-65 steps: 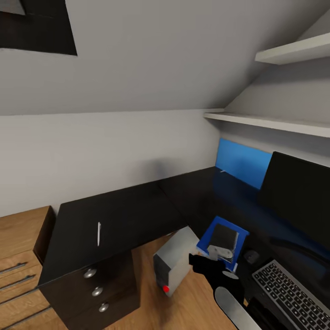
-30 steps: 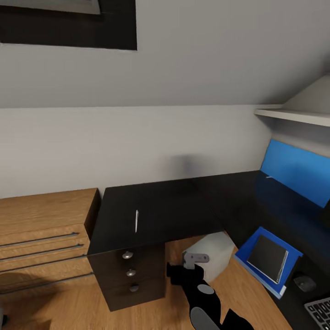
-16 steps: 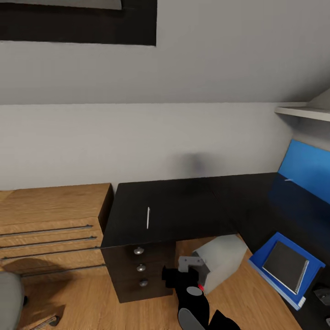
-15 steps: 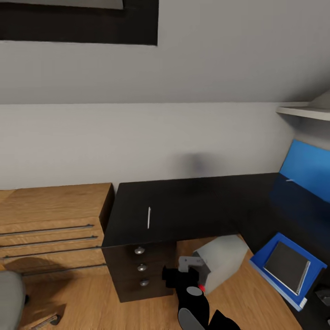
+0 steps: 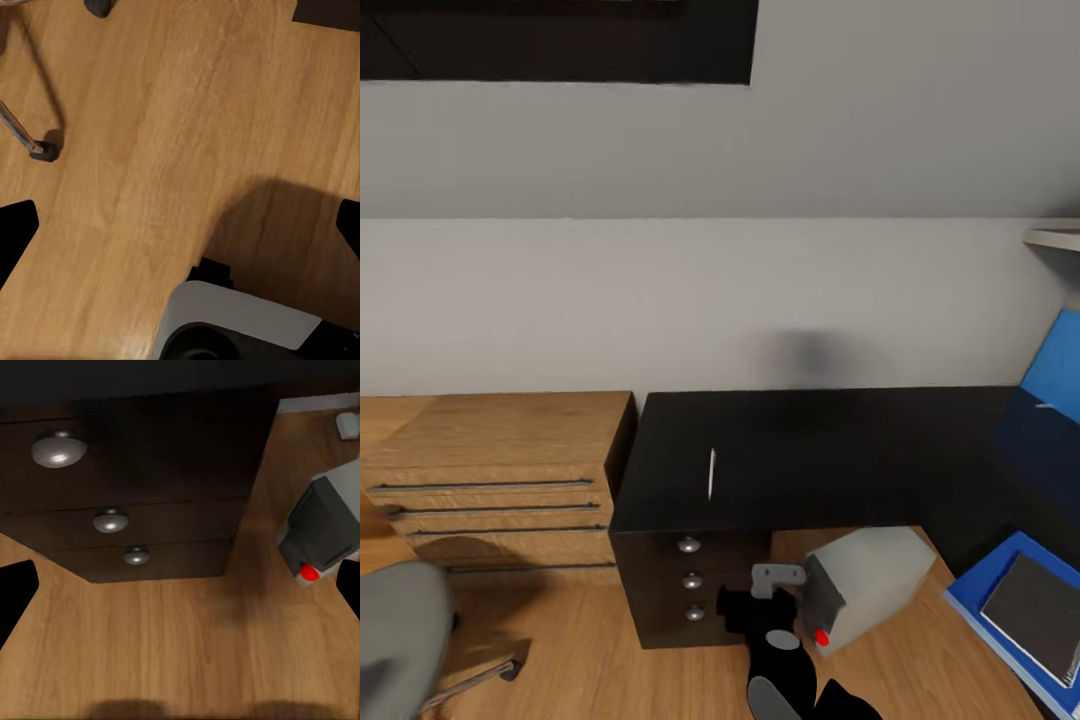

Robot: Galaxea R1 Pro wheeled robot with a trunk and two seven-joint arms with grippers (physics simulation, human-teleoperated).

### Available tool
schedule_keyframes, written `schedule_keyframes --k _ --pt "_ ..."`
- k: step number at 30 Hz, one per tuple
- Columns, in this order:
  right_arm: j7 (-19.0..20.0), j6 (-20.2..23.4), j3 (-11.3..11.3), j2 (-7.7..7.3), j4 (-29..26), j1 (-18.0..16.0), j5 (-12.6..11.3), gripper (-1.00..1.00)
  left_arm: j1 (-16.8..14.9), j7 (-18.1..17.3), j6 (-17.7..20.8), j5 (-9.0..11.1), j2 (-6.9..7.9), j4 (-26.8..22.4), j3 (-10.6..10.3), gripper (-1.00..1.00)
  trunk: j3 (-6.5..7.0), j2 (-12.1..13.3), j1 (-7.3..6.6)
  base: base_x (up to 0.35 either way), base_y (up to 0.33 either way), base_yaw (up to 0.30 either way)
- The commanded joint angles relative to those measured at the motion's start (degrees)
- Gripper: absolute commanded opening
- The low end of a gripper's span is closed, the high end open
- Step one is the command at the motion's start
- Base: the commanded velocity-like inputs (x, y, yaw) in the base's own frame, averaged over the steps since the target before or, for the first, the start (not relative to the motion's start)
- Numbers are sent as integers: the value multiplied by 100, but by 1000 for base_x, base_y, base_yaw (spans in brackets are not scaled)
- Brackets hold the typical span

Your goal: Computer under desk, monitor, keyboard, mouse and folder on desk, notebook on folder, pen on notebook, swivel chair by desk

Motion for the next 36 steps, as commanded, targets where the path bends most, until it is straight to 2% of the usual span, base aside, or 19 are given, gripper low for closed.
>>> schedule_keyframes --k 1,8,15,17,20,22,24,31,36 --pt "-41 18 17 -3 16 -7 7 100 -4 32 -17 36 5 -2 -49 100 -13 -4 2 232 0 190" --pt "-41 -27 56 -6 101 -7 434 100 -4 32 -20 22 3 -1 -62 100 -45 -4 2 267 0 128" --pt "-47 -39 188 -21 99 -7 796 100 -4 32 -22 17 -5 -3 -72 100 -52 -4 2 100 0 29" --pt "18 -104 122 44 164 -73 860 100 -4 50 -87 33 -66 -20 -63 100 -52 -4 2 0 0 0" --pt "115 -201 26 110 260 -146 960 100 -4 53 -183 31 -73 -25 -66 100 -52 -4 2 0 0 0" --pt "179 -265 -38 110 324 -146 980 100 -4 53 -218 31 -73 -25 -66 100 -52 -4 2 0 0 0" --pt "231 -329 28 82 389 -104 914 100 -4 60 -283 28 -106 -36 -72 100 -52 -4 2 0 0 0" --pt "4 -502 252 -5 414 -64 840 100 -4 53 -506 19 -177 -27 -98 100 -52 -4 2 0 0 0" --pt "-134 -662 271 -13 407 -61 833 100 -4 44 -667 21 -183 -22 -101 100 -52 -4 2 0 0 0"
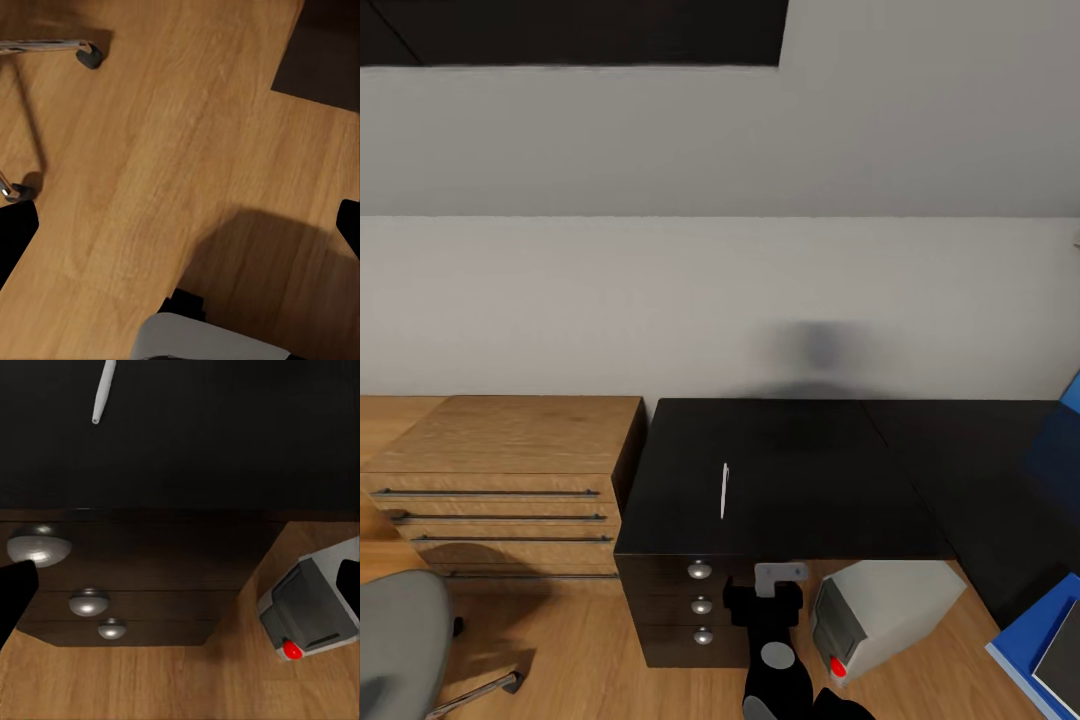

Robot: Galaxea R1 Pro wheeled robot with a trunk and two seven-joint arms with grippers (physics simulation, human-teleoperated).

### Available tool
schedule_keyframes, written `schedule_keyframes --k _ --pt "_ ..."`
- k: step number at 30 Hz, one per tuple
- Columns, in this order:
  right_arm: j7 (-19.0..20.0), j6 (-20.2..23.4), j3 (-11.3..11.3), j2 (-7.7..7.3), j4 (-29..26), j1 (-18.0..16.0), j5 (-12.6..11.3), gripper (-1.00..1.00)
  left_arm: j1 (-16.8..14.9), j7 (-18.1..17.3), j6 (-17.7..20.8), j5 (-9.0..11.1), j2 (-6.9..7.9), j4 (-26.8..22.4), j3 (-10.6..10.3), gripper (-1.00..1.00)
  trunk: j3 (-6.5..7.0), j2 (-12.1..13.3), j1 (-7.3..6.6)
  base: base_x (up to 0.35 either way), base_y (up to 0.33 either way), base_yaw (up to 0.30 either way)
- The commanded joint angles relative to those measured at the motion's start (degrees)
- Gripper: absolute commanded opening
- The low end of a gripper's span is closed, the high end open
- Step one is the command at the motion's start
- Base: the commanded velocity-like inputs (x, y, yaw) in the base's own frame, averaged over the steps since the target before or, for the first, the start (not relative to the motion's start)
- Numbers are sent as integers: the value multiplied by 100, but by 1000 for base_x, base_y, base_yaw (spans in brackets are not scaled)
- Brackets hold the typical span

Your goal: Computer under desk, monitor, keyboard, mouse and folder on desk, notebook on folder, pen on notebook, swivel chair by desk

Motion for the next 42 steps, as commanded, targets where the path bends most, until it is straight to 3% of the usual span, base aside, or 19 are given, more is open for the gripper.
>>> schedule_keyframes --k 1,11,16,24,42 --pt "-40 5 16 -5 -10 -8 -23 100 -4 42 -51 28 2 1 -49 100 -6 -4 0 0 0 0" --pt "-49 -41 20 -12 -11 -8 -24 100 -4 31 -357 32 1 6 -50 100 -6 -4 0 106 76 0" --pt "-36 -44 33 -5 -17 -8 -24 100 -4 31 -357 33 1 9 -50 100 -7 -4 0 43 32 0" --pt "-59 -50 298 -6 -61 -8 -7 100 -4 44 -361 28 1 11 -49 100 -18 -4 0 19 11 0" --pt "-62 -50 300 -7 -47 -8 -7 100 -4 48 -355 33 1 11 -50 100 -19 -4 0 96 56 0"
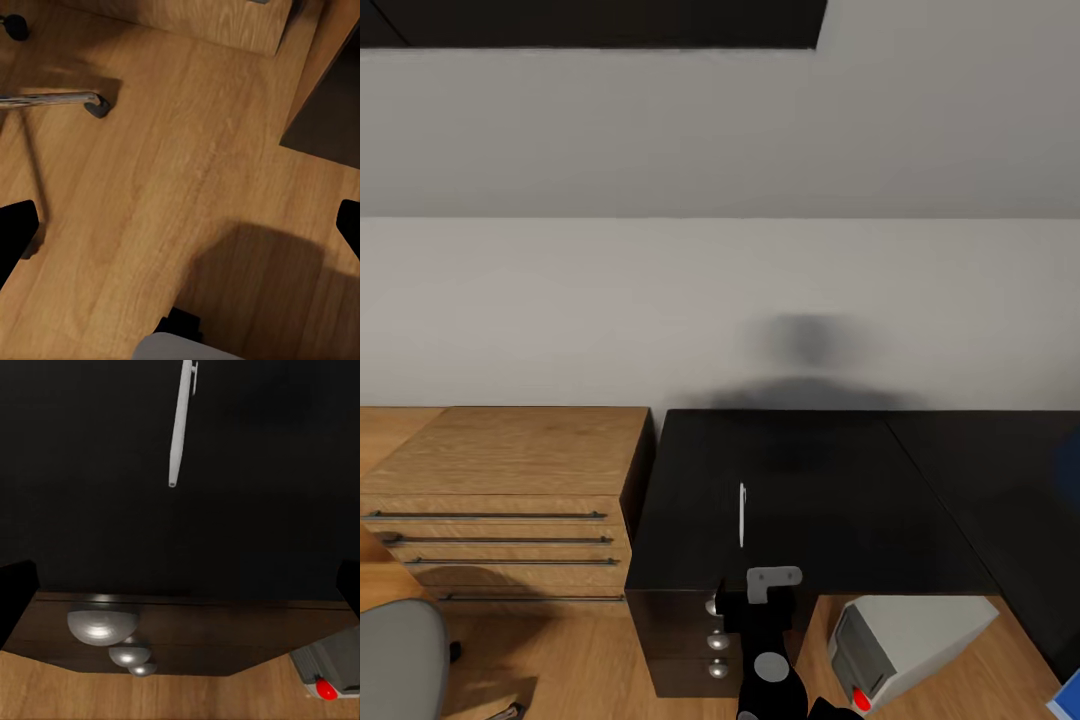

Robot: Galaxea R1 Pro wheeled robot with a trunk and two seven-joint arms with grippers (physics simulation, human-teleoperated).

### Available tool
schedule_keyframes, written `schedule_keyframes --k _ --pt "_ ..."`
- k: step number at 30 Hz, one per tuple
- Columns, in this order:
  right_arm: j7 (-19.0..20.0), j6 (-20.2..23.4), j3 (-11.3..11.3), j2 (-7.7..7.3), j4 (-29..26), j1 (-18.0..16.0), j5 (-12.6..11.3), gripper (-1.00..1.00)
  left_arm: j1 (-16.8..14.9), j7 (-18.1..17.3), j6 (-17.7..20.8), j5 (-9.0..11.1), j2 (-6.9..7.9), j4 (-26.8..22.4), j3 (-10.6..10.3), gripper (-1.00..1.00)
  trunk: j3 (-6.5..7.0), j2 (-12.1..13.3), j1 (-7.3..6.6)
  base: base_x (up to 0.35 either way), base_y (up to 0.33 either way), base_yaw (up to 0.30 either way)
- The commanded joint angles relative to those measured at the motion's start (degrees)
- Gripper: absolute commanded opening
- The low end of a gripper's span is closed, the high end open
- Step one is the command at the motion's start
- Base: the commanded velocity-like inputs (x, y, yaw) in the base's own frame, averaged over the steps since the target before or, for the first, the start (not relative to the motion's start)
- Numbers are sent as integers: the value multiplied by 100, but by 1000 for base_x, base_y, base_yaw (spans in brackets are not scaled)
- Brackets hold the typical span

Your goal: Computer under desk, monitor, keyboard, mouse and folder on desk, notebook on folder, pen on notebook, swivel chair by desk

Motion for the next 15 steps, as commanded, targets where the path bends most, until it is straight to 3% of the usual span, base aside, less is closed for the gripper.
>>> schedule_keyframes --k 1,10,15 --pt "-39 39 13 -5 -10 -9 -20 100 -4 47 -17 23 2 1 -49 100 -6 -4 0 4 2 0" --pt "-43 43 12 -5 -2 -9 -20 100 -4 61 -16 37 18 1 -23 100 -6 -4 0 1 0 0" --pt "-40 47 12 -1 -1 -9 -16 100 -4 43 -31 49 119 -34 1 100 -6 -4 0 0 0 0"
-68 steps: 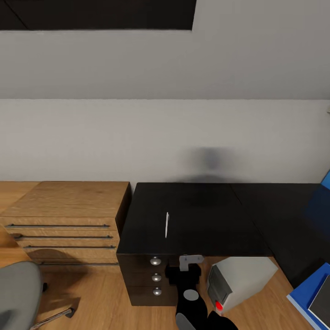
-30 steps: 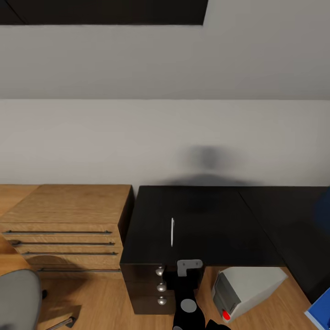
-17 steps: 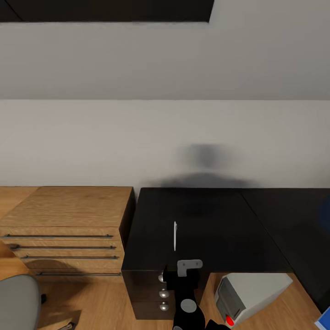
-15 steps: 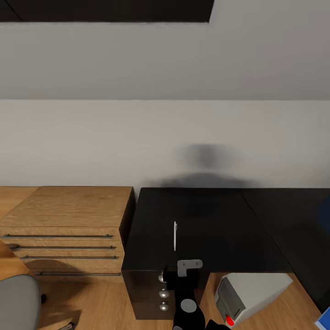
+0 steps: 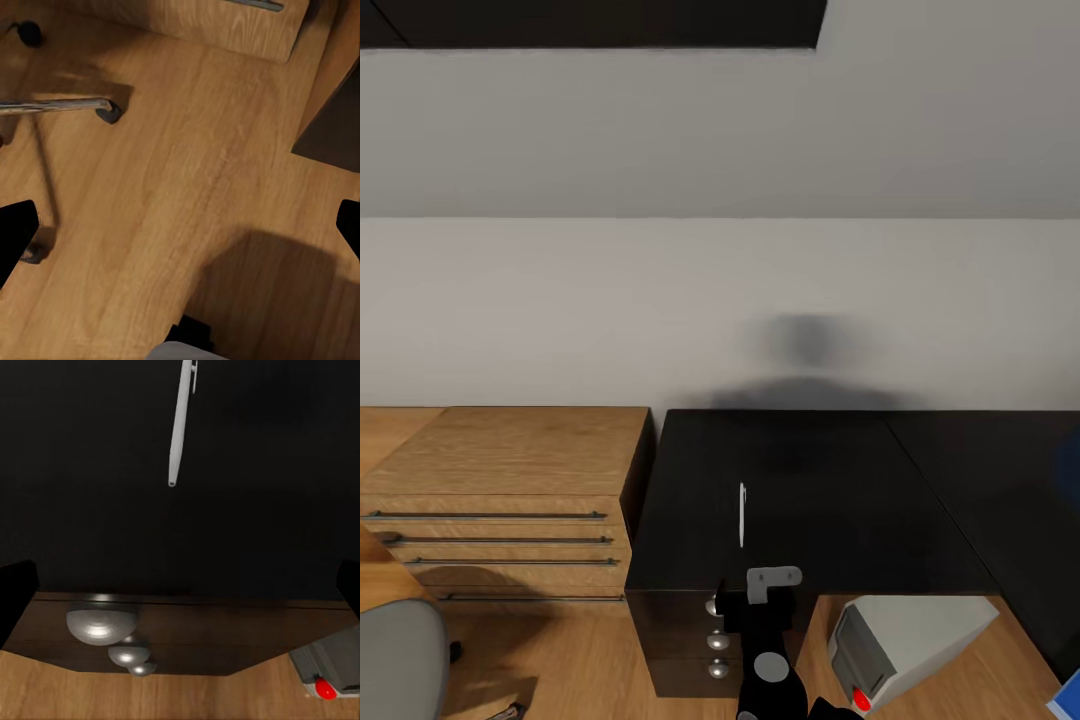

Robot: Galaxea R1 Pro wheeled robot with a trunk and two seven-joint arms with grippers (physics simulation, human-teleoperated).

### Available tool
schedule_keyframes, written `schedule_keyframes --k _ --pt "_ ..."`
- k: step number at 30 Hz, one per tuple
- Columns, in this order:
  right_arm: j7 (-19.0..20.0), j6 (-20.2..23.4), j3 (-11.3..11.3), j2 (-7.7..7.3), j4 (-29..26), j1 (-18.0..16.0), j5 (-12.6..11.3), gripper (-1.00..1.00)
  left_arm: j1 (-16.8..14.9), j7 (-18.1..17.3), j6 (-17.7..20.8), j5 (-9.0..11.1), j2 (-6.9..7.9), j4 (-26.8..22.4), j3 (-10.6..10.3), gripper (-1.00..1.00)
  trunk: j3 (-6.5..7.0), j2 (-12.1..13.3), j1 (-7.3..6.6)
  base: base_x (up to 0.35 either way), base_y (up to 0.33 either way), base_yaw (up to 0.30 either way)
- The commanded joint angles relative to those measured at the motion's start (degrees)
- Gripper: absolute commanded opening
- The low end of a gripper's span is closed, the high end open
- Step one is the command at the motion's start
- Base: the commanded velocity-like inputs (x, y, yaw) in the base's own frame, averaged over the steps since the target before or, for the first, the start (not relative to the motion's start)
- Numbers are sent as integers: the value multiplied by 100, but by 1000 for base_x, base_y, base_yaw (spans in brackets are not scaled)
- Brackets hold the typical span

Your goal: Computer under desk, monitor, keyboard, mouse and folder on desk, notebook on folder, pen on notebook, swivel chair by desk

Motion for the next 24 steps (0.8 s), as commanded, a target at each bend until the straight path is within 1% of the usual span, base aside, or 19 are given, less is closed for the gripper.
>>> schedule_keyframes --k 1,4,7,10,12,14,15,16,17,20,22,24 --pt "-33 40 15 -6 -8 -9 -21 100 -4 44 -16 27 43 -25 -48 100 -6 -4 0 0 0 0" --pt "-9 42 21 -1 6 -9 -22 100 -4 38 9 45 165 -197 -35 100 -6 -4 0 0 0 0" --pt "28 49 19 15 95 -9 -25 100 -4 37 90 89 245 -517 19 100 -6 -4 0 0 0 0" --pt "124 62 7 60 288 -12 -19 100 -4 39 339 153 312 -962 126 100 -6 -4 0 0 0 0" --pt "218 70 -9 118 411 -20 -16 100 -4 39 672 197 396 -1326 228 100 -6 -4 0 0 0 0" --pt "307 80 -31 189 509 -52 -7 100 -4 37 1127 241 510 -1744 337 100 -6 -4 0 0 0 0" --pt "373 91 -63 262 624 -135 6 100 -4 35 1653 280 617 -2199 438 100 -6 -4 0 0 0 0" --pt "398 93 -82 294 696 -199 12 100 -4 35 1653 280 617 -2199 438 100 -6 -4 0 0 0 0" --pt "418 97 -104 321 773 -277 16 100 -4 34 2170 316 697 -2658 515 100 -6 -4 0 0 0 0" --pt "463 107 -168 378 1011 -561 14 100 -4 37 2811 367 774 -3281 602 100 -6 -4 0 0 0 0" --pt "507 111 -199 406 1175 -771 4 100 -4 42 3130 405 806 -3651 691 100 -6 -4 0 0 0 0" --pt "600 114 -222 449 1379 -989 -6 100 -4 45 3382 436 826 -4002 842 100 -6 -4 0 0 0 0"
